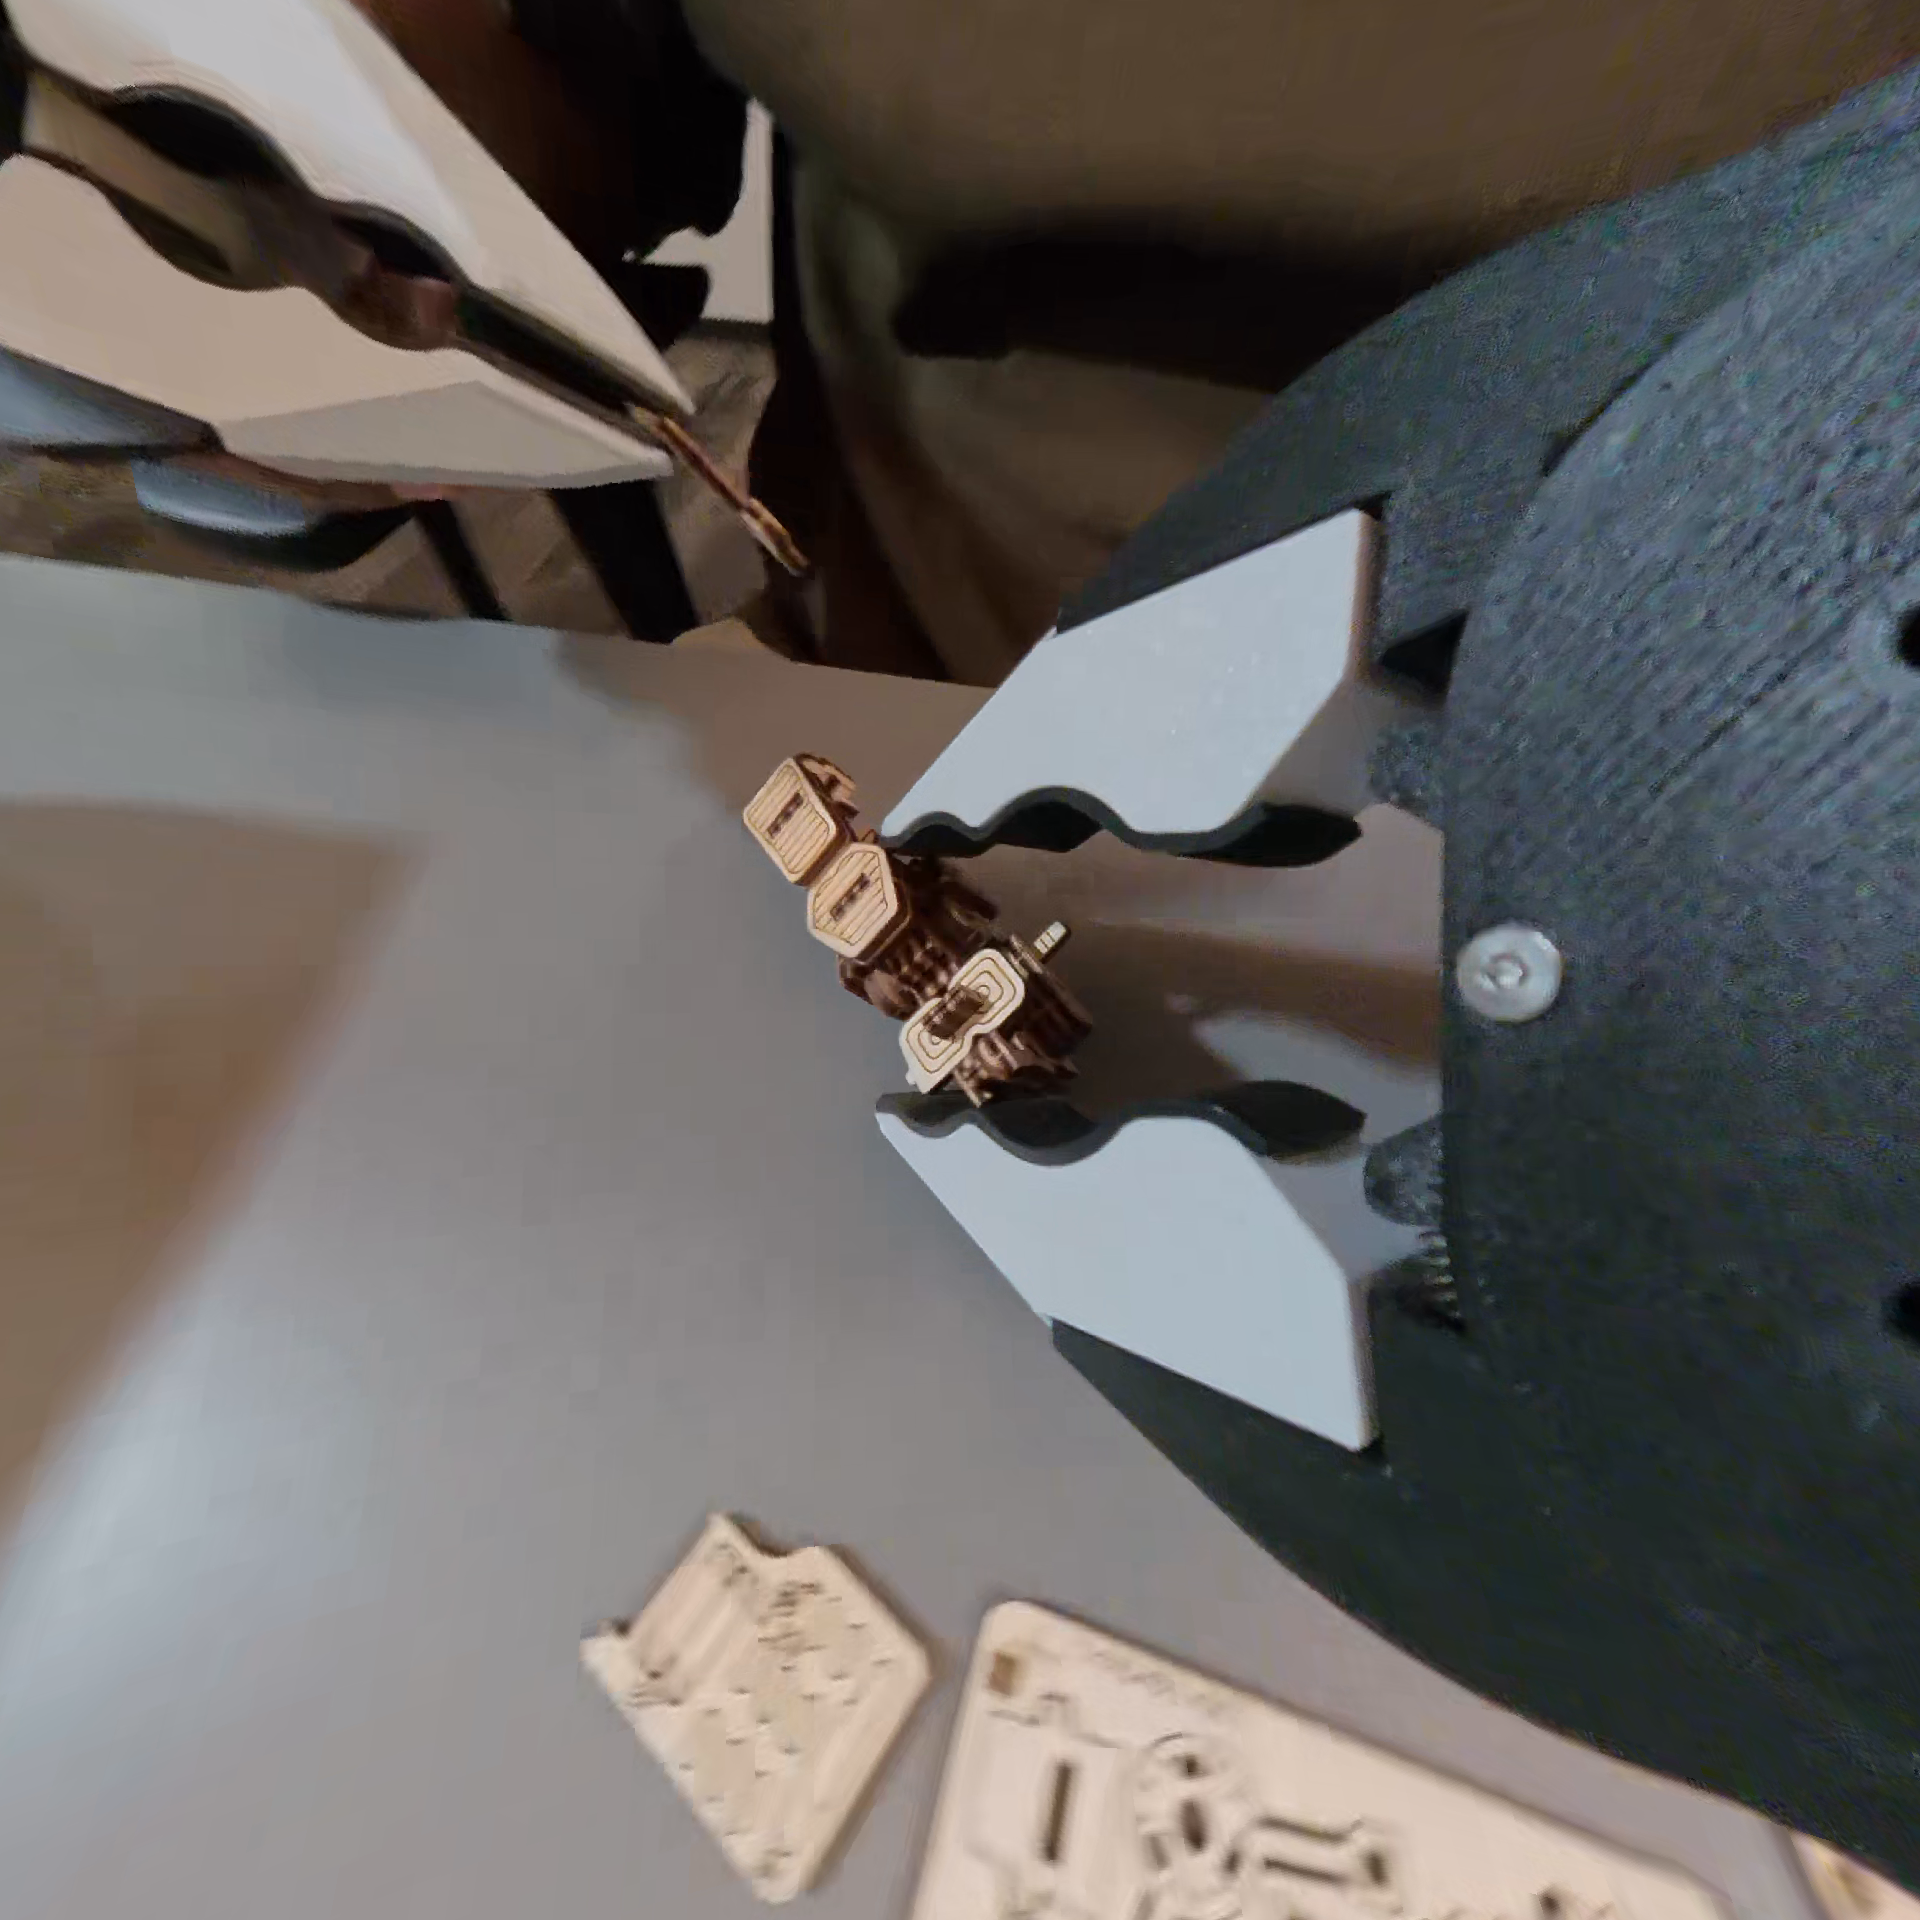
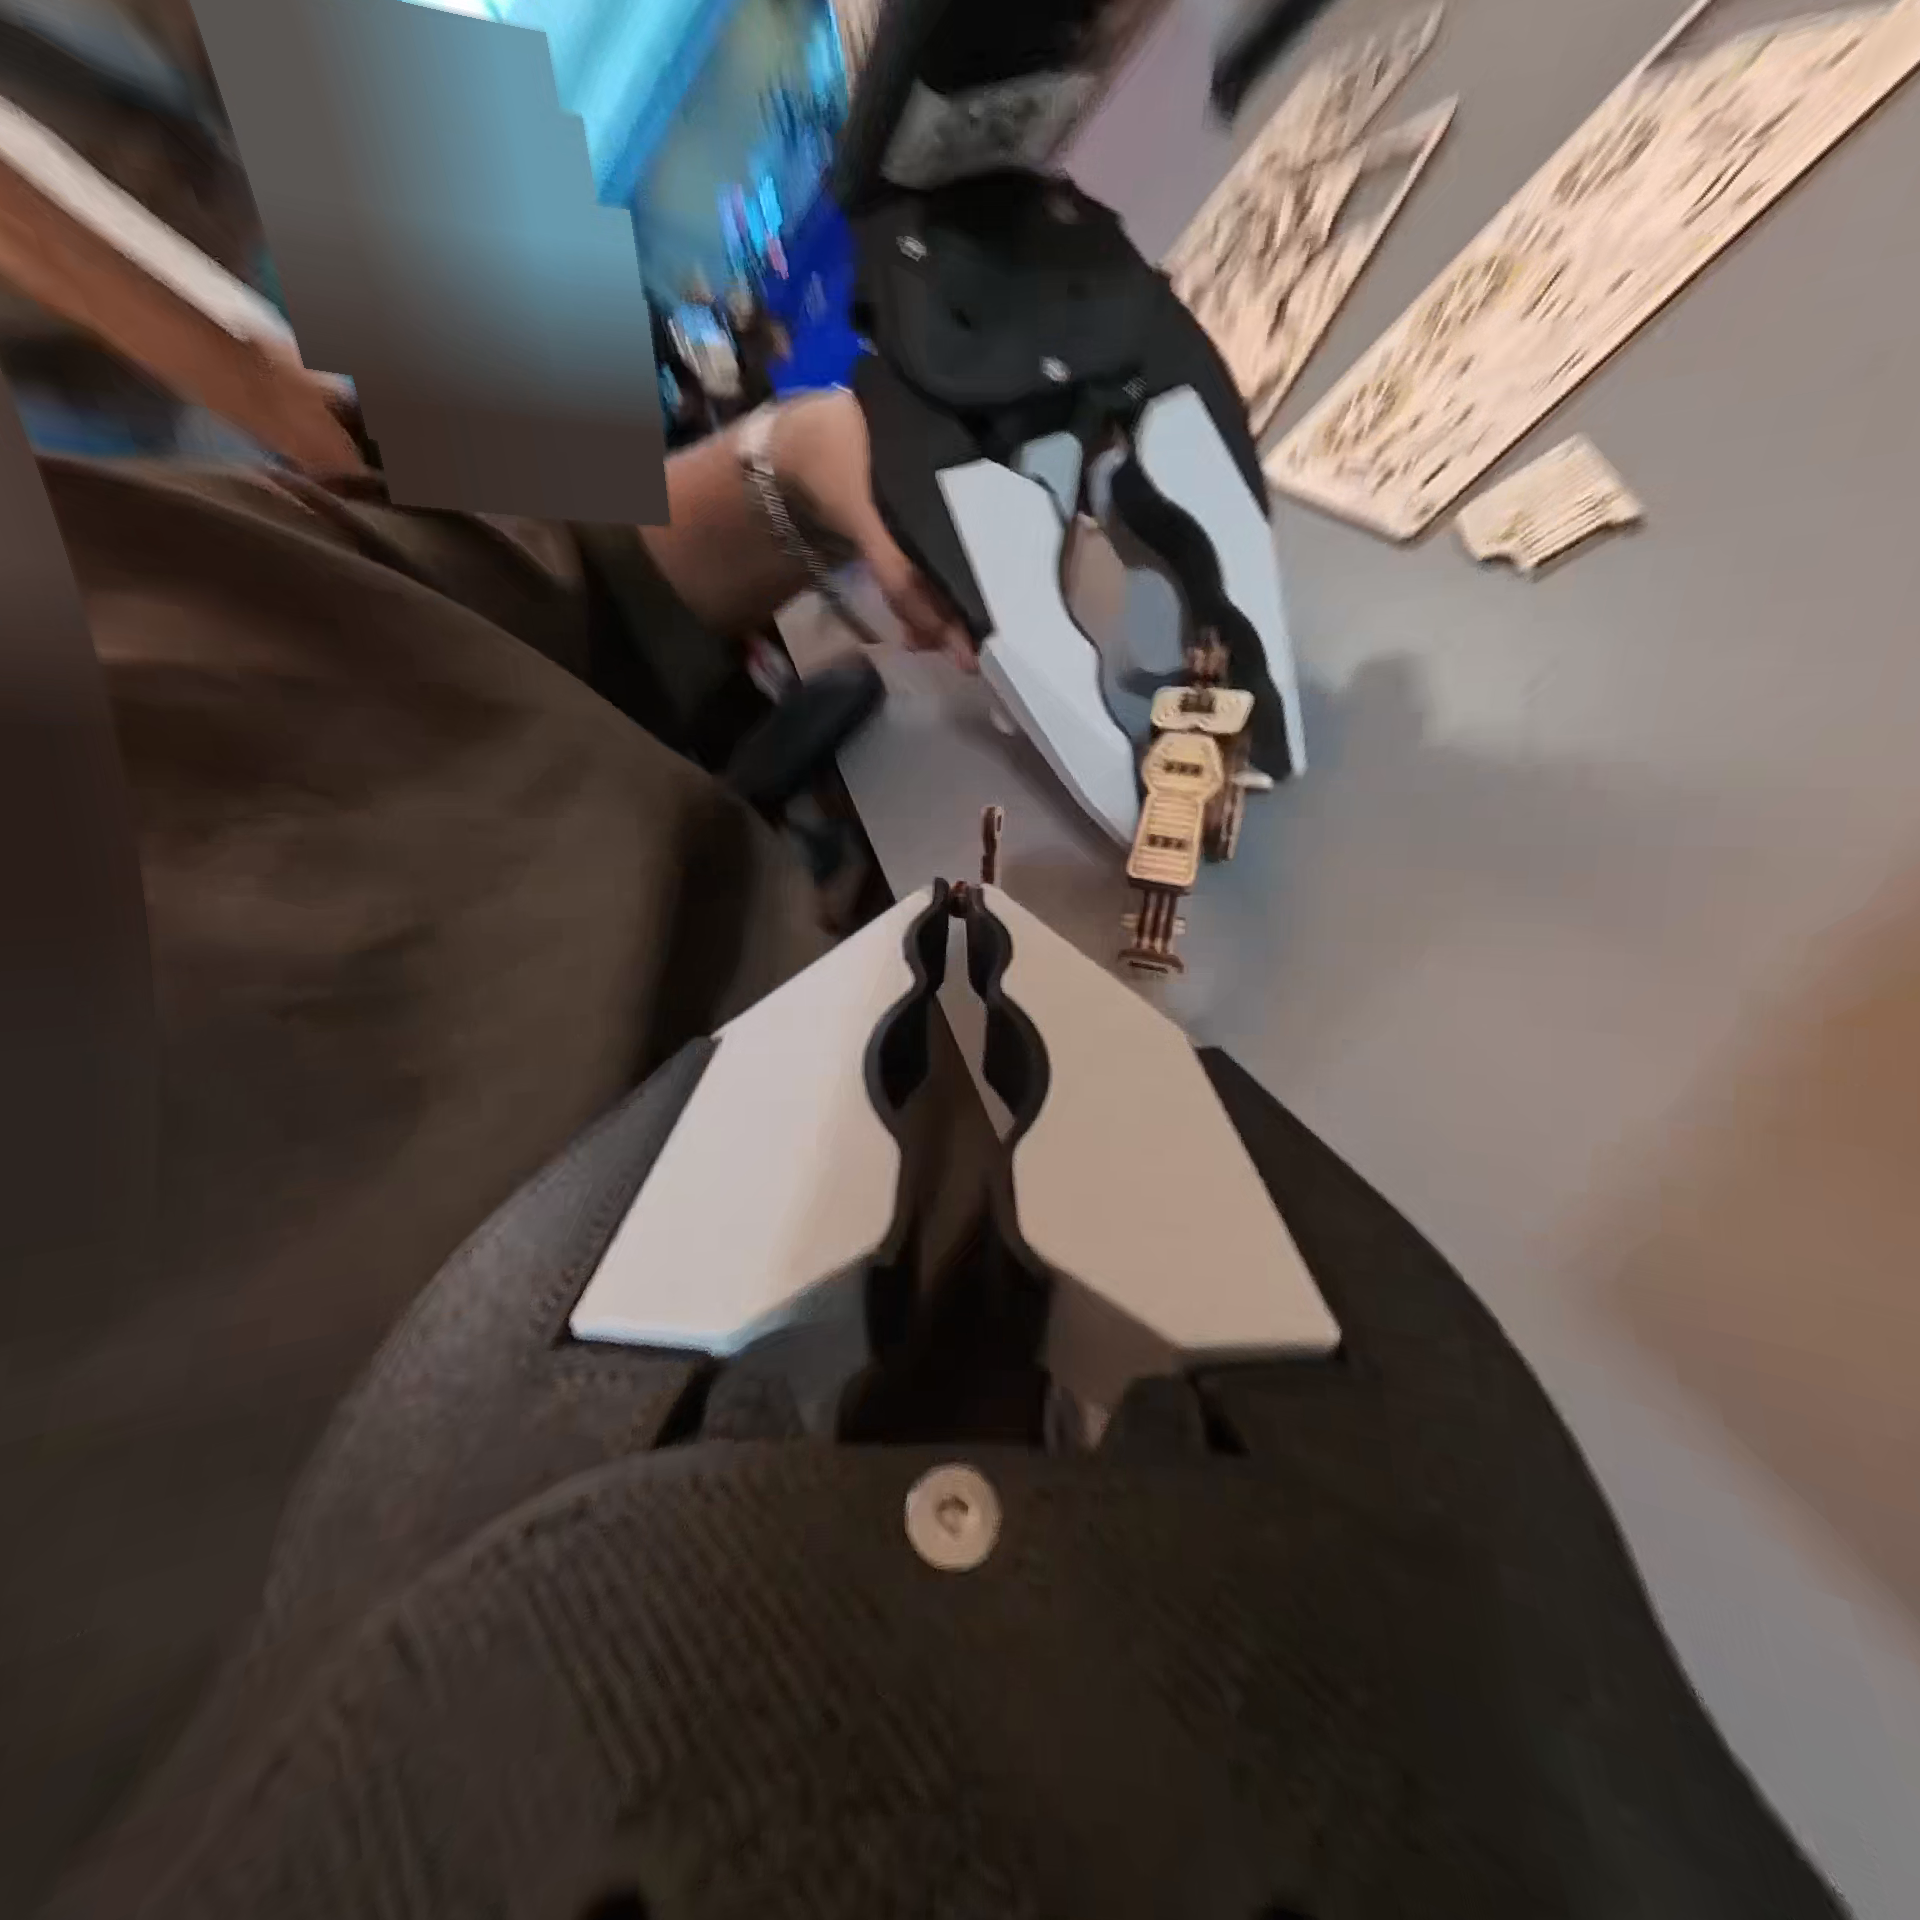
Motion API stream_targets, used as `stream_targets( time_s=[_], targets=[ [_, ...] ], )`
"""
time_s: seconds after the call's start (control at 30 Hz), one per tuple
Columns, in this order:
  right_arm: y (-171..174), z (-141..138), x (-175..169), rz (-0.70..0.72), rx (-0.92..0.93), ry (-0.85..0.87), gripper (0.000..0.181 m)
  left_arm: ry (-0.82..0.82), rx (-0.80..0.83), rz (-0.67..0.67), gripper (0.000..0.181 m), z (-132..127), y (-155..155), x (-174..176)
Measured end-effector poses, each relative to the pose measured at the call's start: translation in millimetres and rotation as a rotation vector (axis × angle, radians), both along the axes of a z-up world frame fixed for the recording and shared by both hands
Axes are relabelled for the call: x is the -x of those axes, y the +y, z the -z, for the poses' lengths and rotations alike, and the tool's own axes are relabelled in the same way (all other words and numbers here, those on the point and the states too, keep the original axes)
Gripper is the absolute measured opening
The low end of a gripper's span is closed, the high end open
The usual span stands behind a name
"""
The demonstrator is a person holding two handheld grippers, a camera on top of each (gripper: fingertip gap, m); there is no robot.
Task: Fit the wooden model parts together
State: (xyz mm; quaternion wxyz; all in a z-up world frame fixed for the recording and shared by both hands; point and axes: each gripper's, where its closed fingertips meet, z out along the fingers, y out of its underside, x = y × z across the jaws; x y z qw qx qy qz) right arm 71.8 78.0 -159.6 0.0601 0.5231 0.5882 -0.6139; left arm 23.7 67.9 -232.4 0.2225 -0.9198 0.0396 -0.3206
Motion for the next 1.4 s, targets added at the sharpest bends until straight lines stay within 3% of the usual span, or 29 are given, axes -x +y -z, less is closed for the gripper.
stream_targets(
  time_s=[0.17,0.37,0.53,0.7,0.9,1.0,1.4],
  targets=[
    [-17.7,19.0,13.5,-0.128,-0.206,-0.086,0.001,0.139,-0.05,-0.093,0.044,3.5,-21.3,0.2],
    [-32.5,21.8,26.1,-0.219,-0.136,-0.107,0.001,0.06,-0.102,-0.16,0.057,0.0,-28.0,4.4],
    [-19.6,21.4,34.2,-0.2,-0.045,-0.118,0.001,0.05,-0.171,-0.224,0.062,-2.1,-32.5,15.9],
    [-16.1,18.0,33.2,-0.251,0.013,-0.128,0.001,0.102,-0.22,-0.178,0.064,0.7,-34.2,14.8],
    [-32.1,28.9,14.2,-0.321,-0.194,-0.141,0.001,0.121,-0.337,-0.081,0.061,3.3,-25.7,0.3],
    [-37.2,27.3,13.8,-0.323,-0.282,-0.127,0.001,0.11,-0.321,-0.051,0.043,5.1,-27.2,-4.0],
    [-27.7,41.2,10.7,-0.407,-0.475,-0.199,0.001,0.076,-0.32,0.007,0.034,4.5,-31.1,-12.7]
  ],
)
